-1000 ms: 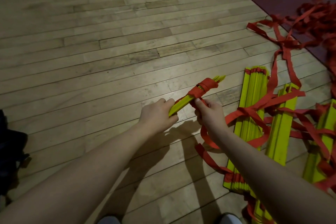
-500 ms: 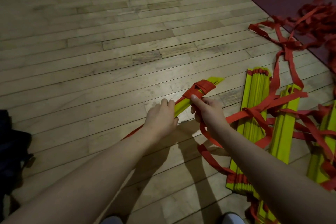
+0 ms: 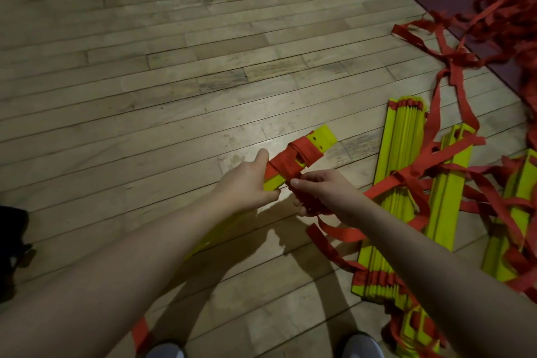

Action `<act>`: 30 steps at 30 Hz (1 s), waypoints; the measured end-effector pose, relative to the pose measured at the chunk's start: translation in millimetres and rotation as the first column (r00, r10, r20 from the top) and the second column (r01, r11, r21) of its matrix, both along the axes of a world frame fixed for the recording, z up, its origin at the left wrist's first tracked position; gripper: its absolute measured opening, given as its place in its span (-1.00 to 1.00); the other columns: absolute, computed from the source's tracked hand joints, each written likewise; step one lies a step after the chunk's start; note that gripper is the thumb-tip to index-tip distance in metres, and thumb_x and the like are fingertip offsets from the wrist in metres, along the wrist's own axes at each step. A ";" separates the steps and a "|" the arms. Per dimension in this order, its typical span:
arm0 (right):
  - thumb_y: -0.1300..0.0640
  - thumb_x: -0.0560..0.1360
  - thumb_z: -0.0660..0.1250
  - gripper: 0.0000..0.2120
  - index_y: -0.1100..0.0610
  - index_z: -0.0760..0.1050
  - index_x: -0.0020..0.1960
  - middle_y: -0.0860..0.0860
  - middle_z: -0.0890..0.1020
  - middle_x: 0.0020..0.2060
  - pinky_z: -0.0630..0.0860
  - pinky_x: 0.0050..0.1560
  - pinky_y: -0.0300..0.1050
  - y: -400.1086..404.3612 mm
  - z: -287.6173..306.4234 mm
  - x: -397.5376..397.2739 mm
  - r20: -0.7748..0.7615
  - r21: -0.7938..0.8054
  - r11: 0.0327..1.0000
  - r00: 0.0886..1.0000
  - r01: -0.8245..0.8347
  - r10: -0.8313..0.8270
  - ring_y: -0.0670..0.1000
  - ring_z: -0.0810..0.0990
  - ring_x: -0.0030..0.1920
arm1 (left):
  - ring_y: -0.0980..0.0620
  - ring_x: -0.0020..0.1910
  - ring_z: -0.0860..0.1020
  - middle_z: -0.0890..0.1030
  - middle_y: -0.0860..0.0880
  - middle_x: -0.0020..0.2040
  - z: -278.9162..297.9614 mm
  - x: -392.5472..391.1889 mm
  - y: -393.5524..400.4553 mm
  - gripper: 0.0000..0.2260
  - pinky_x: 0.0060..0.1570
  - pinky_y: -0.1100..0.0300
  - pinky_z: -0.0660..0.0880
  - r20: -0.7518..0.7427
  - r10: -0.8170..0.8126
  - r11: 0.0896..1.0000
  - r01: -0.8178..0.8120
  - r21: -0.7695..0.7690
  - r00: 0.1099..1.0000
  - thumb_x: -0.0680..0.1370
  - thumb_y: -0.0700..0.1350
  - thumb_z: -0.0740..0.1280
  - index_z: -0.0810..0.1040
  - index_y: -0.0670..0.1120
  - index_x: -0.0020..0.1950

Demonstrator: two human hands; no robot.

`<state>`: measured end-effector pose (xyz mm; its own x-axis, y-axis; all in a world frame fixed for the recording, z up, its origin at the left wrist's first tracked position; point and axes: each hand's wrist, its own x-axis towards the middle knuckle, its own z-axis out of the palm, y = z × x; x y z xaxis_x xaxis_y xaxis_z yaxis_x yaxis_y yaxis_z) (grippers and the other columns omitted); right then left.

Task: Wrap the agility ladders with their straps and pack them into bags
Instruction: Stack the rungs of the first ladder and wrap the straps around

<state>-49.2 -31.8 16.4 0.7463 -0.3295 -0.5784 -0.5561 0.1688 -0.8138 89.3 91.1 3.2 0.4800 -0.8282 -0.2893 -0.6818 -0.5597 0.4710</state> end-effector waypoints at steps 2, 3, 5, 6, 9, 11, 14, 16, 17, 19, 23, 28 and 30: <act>0.17 0.57 0.32 -0.84 0.27 0.53 0.03 0.14 0.63 -0.27 0.53 -0.23 -0.07 2.5 -4.9 -0.4 -0.035 0.006 1.000 0.999 -0.008 0.008 0.06 0.60 -0.31 | -0.07 -0.19 0.56 0.52 -0.04 -0.15 -2.4 -2.5 -1.4 -0.54 -0.24 0.09 0.52 0.099 0.024 0.999 -0.026 0.021 0.995 0.46 0.05 0.42 0.20 -0.06 0.15; 0.18 0.57 0.31 -0.85 0.27 0.52 0.02 0.13 0.64 -0.28 0.53 -0.19 -0.04 4.5 -6.9 -0.3 -0.040 0.023 1.000 0.999 -0.003 0.004 0.06 0.61 -0.30 | -0.08 -0.18 0.57 0.55 -0.06 -0.12 -3.7 -2.0 -2.6 -0.52 -0.22 0.07 0.54 0.145 0.034 0.999 -0.038 0.027 0.989 0.47 0.05 0.42 0.19 -0.07 0.18; 0.18 0.56 0.32 -0.87 0.27 0.51 0.00 0.11 0.62 -0.31 0.52 -0.21 -0.05 9.5 -9.3 0.4 -0.026 0.060 0.998 1.000 0.014 -0.012 0.04 0.58 -0.34 | -0.09 -0.14 0.60 0.57 -0.07 -0.07 -4.3 -0.2 -4.7 -0.46 -0.16 0.03 0.56 0.209 0.051 0.998 -0.060 0.035 0.977 0.48 0.07 0.42 0.19 -0.10 0.26; 0.18 0.57 0.32 -0.85 0.29 0.51 -0.01 0.10 0.60 -0.32 0.50 -0.27 -0.10 12.1 -9.8 1.1 -0.009 0.052 0.998 1.000 0.027 -0.026 0.02 0.55 -0.37 | -0.09 -0.12 0.60 0.56 -0.06 -0.07 -3.8 0.5 -5.3 -0.45 -0.15 0.03 0.56 0.212 0.046 0.997 -0.058 0.046 0.976 0.49 0.09 0.41 0.19 -0.11 0.27; 0.15 0.57 0.31 -0.73 0.41 0.52 -0.05 0.07 0.50 -0.40 0.36 -0.41 -0.23 18.7 -13.0 1.6 0.045 -0.116 0.988 0.995 0.098 -0.093 -0.04 0.42 -0.42 | -0.05 -0.18 0.54 0.47 0.00 -0.19 -1.4 1.4 -3.7 -0.56 -0.26 0.11 0.47 0.070 -0.085 0.987 0.075 0.140 0.994 0.51 0.10 0.36 0.23 -0.10 0.17; 0.17 0.57 0.30 -0.74 0.40 0.56 -0.07 0.01 0.48 -0.44 0.32 -0.42 -0.26 21.3 -16.9 -1.3 0.062 -0.199 0.970 0.989 0.141 -0.132 -0.07 0.40 -0.43 | -0.04 -0.24 0.51 0.43 0.02 -0.25 3.0 2.9 0.7 -0.63 -0.33 0.13 0.39 -0.025 -0.183 0.971 0.185 0.151 0.983 0.51 0.03 0.35 0.21 -0.08 0.09; 0.21 0.57 0.27 -0.80 0.35 0.57 -0.04 0.00 0.48 -0.43 0.33 -0.40 -0.23 24.5 -20.5 -4.5 0.068 -0.151 0.962 0.973 0.228 -0.220 -0.08 0.39 -0.43 | -0.03 -0.22 0.52 0.44 0.03 -0.21 6.0 5.2 5.9 -0.70 -0.28 0.10 0.45 -0.042 -0.280 0.960 0.281 0.001 0.959 0.50 -0.09 0.36 0.25 -0.05 0.06; 0.22 0.57 0.27 -0.82 0.34 0.56 0.00 0.03 0.51 -0.40 0.35 -0.38 -0.20 25.6 -19.3 -5.2 0.064 -0.113 0.963 0.969 0.244 -0.238 -0.06 0.42 -0.41 | -0.01 -0.22 0.56 0.50 -0.01 -0.16 3.8 0.0 8.2 -0.72 -0.23 0.08 0.51 -0.150 -0.236 0.972 0.230 -0.055 0.960 0.52 -0.15 0.33 0.25 -0.01 0.08; 0.22 0.57 0.27 -0.81 0.35 0.55 0.02 0.05 0.53 -0.38 0.38 -0.36 -0.19 25.7 -18.3 -5.6 0.066 -0.090 0.969 0.972 0.231 -0.226 -0.04 0.44 -0.39 | -0.02 -0.23 0.58 0.53 -0.04 -0.15 2.0 -3.5 9.1 -0.72 -0.23 0.05 0.55 -0.232 -0.176 0.984 0.169 -0.048 0.957 0.54 -0.16 0.30 0.22 0.00 0.09; 0.19 0.59 0.26 -0.80 0.33 0.55 0.05 0.08 0.58 -0.33 0.47 -0.32 -0.20 25.4 -16.1 -7.1 0.052 -0.037 0.986 0.985 0.164 -0.162 -0.03 0.50 -0.36 | -0.09 -0.23 0.61 0.56 -0.12 -0.15 -2.9 -8.1 9.4 -0.72 -0.22 -0.04 0.57 -0.287 -0.064 0.998 0.063 -0.011 0.956 0.56 -0.17 0.26 0.16 -0.01 0.11; 0.13 0.61 0.23 -0.80 0.23 0.55 0.09 0.11 0.66 -0.23 0.54 -0.15 -0.21 22.7 -14.0 -13.4 -0.059 -0.020 0.998 0.996 -0.063 0.062 0.02 0.62 -0.22 | -0.08 -0.29 0.58 0.53 -0.13 -0.16 -4.5 -8.3 0.8 -0.58 -0.27 -0.01 0.55 -0.211 0.013 1.000 -0.009 0.020 0.977 0.56 -0.14 0.26 0.08 -0.04 0.29; 0.25 0.59 0.25 -0.92 0.24 0.51 -0.01 0.09 0.56 -0.34 0.51 -0.28 -0.18 15.6 -13.0 -10.2 0.024 0.016 0.999 0.998 0.052 -0.053 0.03 0.54 -0.32 | -0.18 0.31 0.33 0.27 -0.19 0.36 3.4 -0.8 -16.6 -0.38 0.25 0.00 0.30 -0.121 -0.043 0.986 0.062 0.152 0.992 0.57 -0.04 0.25 0.00 -0.13 0.52; 0.23 0.59 0.26 -0.92 0.24 0.47 -0.05 0.06 0.47 -0.39 0.39 -0.37 -0.20 12.1 -13.2 -10.2 0.038 -0.030 0.997 0.997 0.070 -0.069 -0.02 0.43 -0.39 | -0.15 0.32 0.32 0.27 -0.16 0.35 5.5 1.0 -17.9 -0.44 0.26 0.04 0.31 -0.056 -0.099 0.984 0.106 0.144 0.993 0.56 -0.07 0.28 0.12 -0.13 0.49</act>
<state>-59.5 -19.7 3.2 0.7415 -0.3990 -0.5394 -0.5134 0.1802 -0.8390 90.3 73.1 8.6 0.3770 -0.8194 -0.4317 -0.7178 -0.5531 0.4229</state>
